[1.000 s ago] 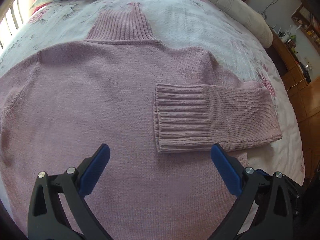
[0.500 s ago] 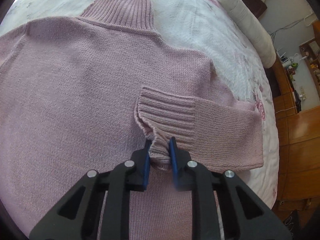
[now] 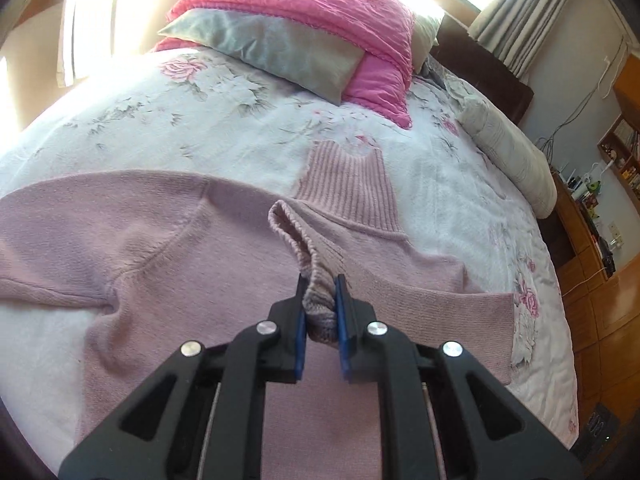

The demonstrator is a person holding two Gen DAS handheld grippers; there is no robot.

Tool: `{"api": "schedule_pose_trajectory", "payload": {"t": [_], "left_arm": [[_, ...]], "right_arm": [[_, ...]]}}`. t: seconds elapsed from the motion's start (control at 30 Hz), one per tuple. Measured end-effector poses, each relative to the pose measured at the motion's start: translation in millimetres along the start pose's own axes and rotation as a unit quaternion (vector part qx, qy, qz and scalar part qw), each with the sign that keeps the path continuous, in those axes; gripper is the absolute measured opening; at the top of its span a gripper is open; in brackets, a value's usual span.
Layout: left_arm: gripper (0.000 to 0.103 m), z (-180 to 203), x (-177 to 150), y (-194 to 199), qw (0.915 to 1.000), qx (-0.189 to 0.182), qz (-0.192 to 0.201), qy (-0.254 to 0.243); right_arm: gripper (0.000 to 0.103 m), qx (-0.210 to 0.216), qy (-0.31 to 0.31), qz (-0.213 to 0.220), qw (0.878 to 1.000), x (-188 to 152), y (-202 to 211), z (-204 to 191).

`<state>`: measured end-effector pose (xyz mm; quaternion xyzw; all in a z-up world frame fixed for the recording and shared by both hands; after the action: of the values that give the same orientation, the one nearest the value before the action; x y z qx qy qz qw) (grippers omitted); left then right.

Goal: Fold small clothes
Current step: 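Grasp the folded sleeve cuff with the left gripper and lay it flat, then grasp the cuff of the other sleeve with the left gripper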

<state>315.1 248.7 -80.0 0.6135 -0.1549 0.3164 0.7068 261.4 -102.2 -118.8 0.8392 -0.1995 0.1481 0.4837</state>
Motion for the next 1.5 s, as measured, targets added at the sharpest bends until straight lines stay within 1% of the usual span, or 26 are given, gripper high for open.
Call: {"api": "schedule_pose_trajectory", "payload": {"t": [0.07,0.17,0.27,0.37,0.47,0.5,0.57,0.63,0.67,0.7,0.73,0.77,0.8,0.87,0.9,0.93,0.97,1.07,1.13,1.17,1.2,1.27,1.33,1.5], "left_arm": [[0.011,-24,2,0,0.9998,0.019,0.002,0.010],[0.011,-54,-1,-4,0.9991,0.037,-0.005,0.021],[0.011,-64,-8,-22,0.9987,0.036,-0.030,0.019],[0.011,-69,-21,-44,0.9973,0.047,-0.056,0.008],[0.012,-81,-34,-61,0.9949,0.061,-0.079,0.011],[0.013,-87,-38,-65,0.9942,0.062,-0.087,0.015],[0.018,-97,-43,-69,0.9930,0.060,-0.098,0.024],[0.019,-104,-45,-63,0.9931,0.056,-0.097,0.034],[0.020,-105,-44,-55,0.9934,0.054,-0.093,0.038],[0.017,-103,-41,-45,0.9945,0.048,-0.083,0.042],[0.017,-100,-37,-34,0.9956,0.045,-0.071,0.040],[0.018,-95,-32,-21,0.9971,0.041,-0.054,0.034],[0.018,-88,-28,-9,0.9983,0.038,-0.037,0.026],[0.024,-72,-22,6,0.9994,0.030,-0.019,0.007],[0.026,-63,-20,6,0.9996,0.021,-0.019,-0.003],[0.028,-56,-20,2,0.9995,0.013,-0.026,-0.010],[0.028,-49,-22,-6,0.9992,0.006,-0.037,-0.014],[0.028,-43,-34,-41,0.9962,-0.011,-0.086,-0.006],[0.027,-46,-44,-62,0.9933,-0.013,-0.115,0.002],[0.027,-48,-49,-71,0.9919,-0.007,-0.127,0.004],[0.027,-51,-53,-80,0.9904,-0.006,-0.138,0.007],[0.026,-57,-59,-90,0.9897,-0.010,-0.143,0.012],[0.025,-59,-61,-94,0.9899,-0.012,-0.141,0.010],[0.025,-63,-60,-95,0.9895,-0.018,-0.143,0.012]], "right_arm": [[0.044,0.011,-0.002,0.001,1.000,10,-5,-11],[0.046,0.022,0.005,-0.007,1.000,25,-22,-30],[0.046,0.022,-0.002,-0.024,0.999,37,-49,-40],[0.046,0.001,-0.033,-0.040,0.999,46,-77,-29],[0.044,-0.003,-0.073,-0.065,0.995,44,-100,-7],[0.044,0.002,-0.080,-0.068,0.994,41,-105,-2],[0.044,0.010,-0.078,-0.059,0.995,35,-109,2],[0.044,0.009,-0.066,-0.058,0.996,32,-109,2],[0.043,0.007,-0.063,-0.061,0.996,32,-109,1],[0.043,0.002,-0.062,-0.067,0.996,33,-107,0],[0.043,-0.006,-0.063,-0.072,0.995,35,-103,-3],[0.045,-0.011,-0.065,-0.068,0.995,37,-96,-8],[0.047,-0.007,-0.060,-0.059,0.996,39,-86,-15],[0.054,-0.002,-0.038,-0.040,0.998,39,-72,-33],[0.055,-0.007,-0.032,-0.037,0.999,39,-70,-39],[0.055,-0.015,-0.028,-0.041,0.999,39,-72,-44],[0.055,-0.023,-0.023,-0.048,0.998,37,-76,-47],[0.055,-0.050,-0.024,-0.068,0.996,33,-96,-45],[0.055,-0.062,-0.035,-0.088,0.994,28,-111,-36],[0.055,-0.070,-0.039,-0.098,0.992,25,-119,-31],[0.056,-0.066,-0.042,-0.098,0.992,23,-122,-26],[0.062,-0.048,-0.053,-0.094,0.993,22,-125,-22],[0.062,-0.042,-0.061,-0.094,0.993,22,-127,-20],[0.062,-0.049,-0.060,-0.095,0.992,22,-131,-21]]}}
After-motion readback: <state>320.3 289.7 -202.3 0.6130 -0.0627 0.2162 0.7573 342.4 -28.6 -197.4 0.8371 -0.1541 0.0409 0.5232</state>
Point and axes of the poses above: each gripper's, at about its wrist camera, not at the fingertips, and y roughly against the way its jaws point, z to its right, x to its top, the point moved 3 cm from there along -y, roughly the way its jaws point, and after that the axes turned 12 degrees about -y, right-handed, at the moved point
